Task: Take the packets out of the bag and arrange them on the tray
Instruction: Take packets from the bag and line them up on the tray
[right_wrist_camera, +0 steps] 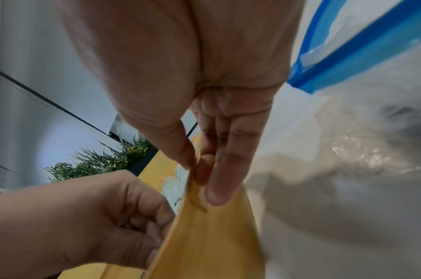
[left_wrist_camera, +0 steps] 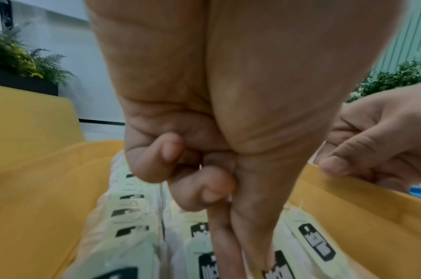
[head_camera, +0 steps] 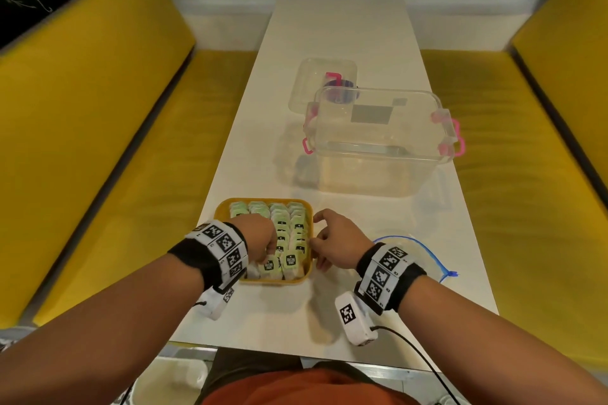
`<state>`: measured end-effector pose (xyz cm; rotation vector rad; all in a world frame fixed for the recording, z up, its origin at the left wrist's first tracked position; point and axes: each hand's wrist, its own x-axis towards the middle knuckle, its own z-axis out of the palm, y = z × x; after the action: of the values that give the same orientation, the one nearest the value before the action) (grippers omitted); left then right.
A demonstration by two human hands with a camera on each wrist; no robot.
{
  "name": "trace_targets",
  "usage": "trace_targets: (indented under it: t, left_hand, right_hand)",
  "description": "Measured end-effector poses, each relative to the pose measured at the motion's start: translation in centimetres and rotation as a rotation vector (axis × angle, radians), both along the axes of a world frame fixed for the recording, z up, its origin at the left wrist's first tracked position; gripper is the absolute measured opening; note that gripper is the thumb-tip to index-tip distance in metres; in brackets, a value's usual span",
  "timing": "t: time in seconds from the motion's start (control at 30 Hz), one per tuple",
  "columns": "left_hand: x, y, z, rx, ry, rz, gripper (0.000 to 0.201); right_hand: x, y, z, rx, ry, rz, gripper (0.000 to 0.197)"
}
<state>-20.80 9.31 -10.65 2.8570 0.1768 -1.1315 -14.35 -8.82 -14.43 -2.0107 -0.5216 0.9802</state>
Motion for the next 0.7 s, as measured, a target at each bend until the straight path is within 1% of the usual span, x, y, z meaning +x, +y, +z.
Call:
trace_targets:
  t: [0.13, 0.23, 0.33, 0.4, 0.5, 0.57, 0.63, 0.7]
  left_hand:
    - [0.6, -0.6, -0.6, 0.008, -0.005, -0.010, 0.021]
    - [0.8, -0.6, -0.6, 0.014, -0.023, 0.015, 0.021]
    - [1.0, -0.9, 0.6, 0.029, -0.110, 0.021, 0.021]
    - [1.3, -1.6, 2.2, 0.018, -0.219, 0.037, 0.019]
    - [2.2, -4.0, 4.0, -0.123, -0.377, 0.029, 0.017]
    - [2.8, -6.7, 4.5, -0.246, -0.446, 0.004, 0.017]
    - [3.5, -9.7, 4.3, -0.343, -0.477, -0.016, 0.017]
    - [4.1, -12.6, 3.6, -0.387, -0.477, -0.062, 0.017]
  right_hand:
    - [0.0, -0.1, 0.2, 0.013, 0.021, -0.008, 0.041]
    - [-0.1, -0.2, 0.1, 0.000, 0.013, -0.012, 0.046]
    - [0.2, -1.0, 0.4, -0.002, -0.018, -0.042, 0.056]
    - [0.7, -2.2, 1.0, 0.032, -0.035, -0.090, 0.050]
    - [1.7, -5.1, 2.3, 0.054, -0.156, -0.138, 0.031]
    - [2.3, -7.3, 2.6, 0.023, -0.280, -0.169, 0.026]
    - [2.7, -9.6, 2.5, -0.045, -0.406, -0.186, 0.021]
    - [2.7, -11.9, 2.3, -0.102, -0.453, -0.198, 0.019]
